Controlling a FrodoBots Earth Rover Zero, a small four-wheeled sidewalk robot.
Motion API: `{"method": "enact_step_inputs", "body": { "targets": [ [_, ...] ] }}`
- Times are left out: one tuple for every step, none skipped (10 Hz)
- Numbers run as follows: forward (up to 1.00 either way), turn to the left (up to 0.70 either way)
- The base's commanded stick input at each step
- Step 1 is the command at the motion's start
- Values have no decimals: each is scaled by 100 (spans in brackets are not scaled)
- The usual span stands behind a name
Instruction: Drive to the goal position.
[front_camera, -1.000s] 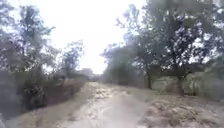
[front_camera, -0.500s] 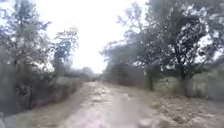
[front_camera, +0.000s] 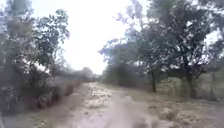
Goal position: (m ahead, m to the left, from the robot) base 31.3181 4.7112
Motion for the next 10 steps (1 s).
{"method": "enact_step_inputs", "body": {
  "targets": [
    [85,0],
    [85,0],
    [85,0],
    [85,0],
    [85,0],
    [85,0],
    [85,0],
    [85,0],
    [85,2],
    [85,28]
  ]
}}
